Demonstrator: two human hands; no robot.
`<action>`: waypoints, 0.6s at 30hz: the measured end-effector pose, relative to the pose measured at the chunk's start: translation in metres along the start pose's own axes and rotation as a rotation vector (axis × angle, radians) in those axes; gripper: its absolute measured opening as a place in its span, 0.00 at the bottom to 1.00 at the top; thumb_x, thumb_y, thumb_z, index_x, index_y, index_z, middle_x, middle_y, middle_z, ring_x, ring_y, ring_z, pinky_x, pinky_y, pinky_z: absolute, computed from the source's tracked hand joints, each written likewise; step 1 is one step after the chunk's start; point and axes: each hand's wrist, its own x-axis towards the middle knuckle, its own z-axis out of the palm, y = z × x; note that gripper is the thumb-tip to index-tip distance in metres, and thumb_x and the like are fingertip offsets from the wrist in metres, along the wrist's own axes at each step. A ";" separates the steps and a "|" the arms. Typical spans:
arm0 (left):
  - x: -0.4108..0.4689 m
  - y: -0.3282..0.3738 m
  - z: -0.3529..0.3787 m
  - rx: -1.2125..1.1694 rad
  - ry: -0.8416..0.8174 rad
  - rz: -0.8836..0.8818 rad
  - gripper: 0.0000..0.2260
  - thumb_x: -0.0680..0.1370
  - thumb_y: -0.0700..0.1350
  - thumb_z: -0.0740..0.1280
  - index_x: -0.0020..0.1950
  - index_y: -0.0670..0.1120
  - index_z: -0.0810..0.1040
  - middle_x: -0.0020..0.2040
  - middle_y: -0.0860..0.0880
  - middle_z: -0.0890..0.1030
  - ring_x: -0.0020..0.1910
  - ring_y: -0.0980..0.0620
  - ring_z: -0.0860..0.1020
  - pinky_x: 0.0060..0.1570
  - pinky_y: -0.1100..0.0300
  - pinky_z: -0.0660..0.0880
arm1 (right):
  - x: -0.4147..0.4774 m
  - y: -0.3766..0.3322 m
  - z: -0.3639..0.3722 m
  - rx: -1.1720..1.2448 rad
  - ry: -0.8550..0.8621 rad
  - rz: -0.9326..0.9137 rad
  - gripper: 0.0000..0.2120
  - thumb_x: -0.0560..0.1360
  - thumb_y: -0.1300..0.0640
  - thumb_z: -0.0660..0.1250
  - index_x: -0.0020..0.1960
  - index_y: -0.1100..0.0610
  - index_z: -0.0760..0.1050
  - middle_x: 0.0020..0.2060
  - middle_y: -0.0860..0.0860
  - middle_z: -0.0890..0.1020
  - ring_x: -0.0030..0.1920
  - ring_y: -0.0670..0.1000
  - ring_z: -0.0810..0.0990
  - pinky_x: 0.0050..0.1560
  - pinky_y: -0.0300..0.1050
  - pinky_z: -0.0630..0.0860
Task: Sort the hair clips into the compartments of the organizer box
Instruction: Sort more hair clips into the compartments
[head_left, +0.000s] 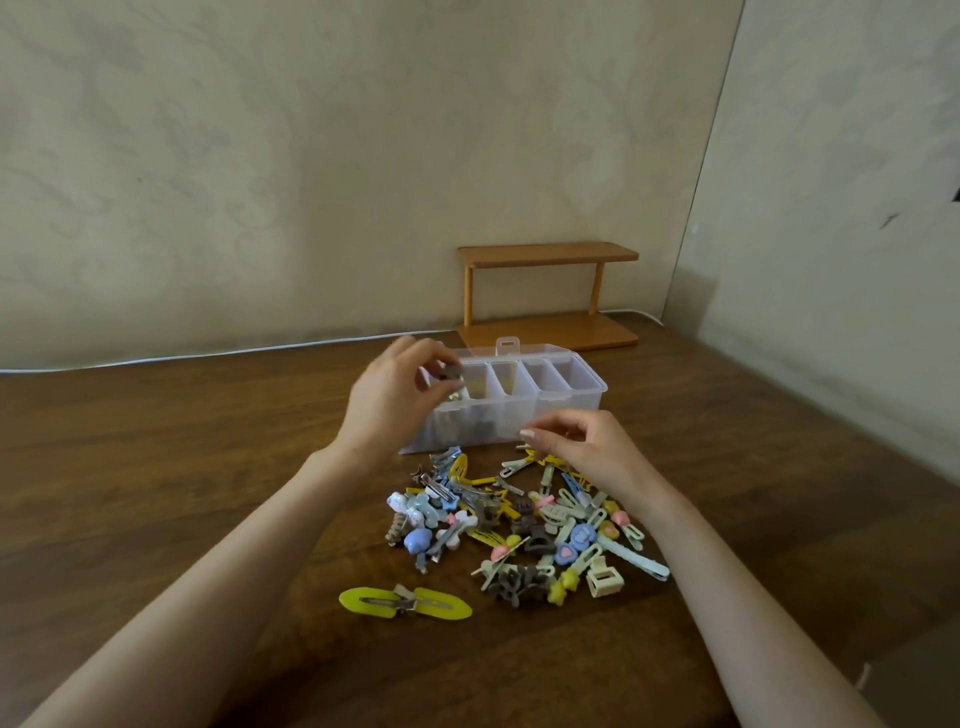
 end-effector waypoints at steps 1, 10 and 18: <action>0.002 -0.007 -0.004 0.042 0.026 -0.036 0.09 0.72 0.47 0.71 0.52 0.48 0.78 0.47 0.52 0.76 0.41 0.56 0.76 0.42 0.61 0.74 | 0.000 0.002 0.000 -0.030 -0.004 -0.007 0.10 0.72 0.48 0.70 0.50 0.52 0.81 0.42 0.48 0.83 0.47 0.47 0.80 0.50 0.43 0.76; 0.002 -0.037 -0.011 0.236 -0.026 -0.167 0.10 0.74 0.44 0.69 0.55 0.47 0.79 0.49 0.48 0.78 0.44 0.52 0.76 0.41 0.56 0.76 | -0.001 0.006 0.001 -0.122 0.039 -0.086 0.03 0.75 0.52 0.68 0.45 0.49 0.81 0.38 0.44 0.82 0.43 0.46 0.79 0.47 0.41 0.75; 0.006 -0.021 0.005 0.155 -0.057 -0.127 0.12 0.73 0.46 0.70 0.55 0.48 0.75 0.48 0.52 0.78 0.47 0.53 0.75 0.42 0.59 0.72 | -0.002 0.005 0.002 -0.159 0.052 -0.105 0.04 0.75 0.54 0.68 0.47 0.51 0.81 0.38 0.43 0.81 0.42 0.45 0.79 0.44 0.38 0.74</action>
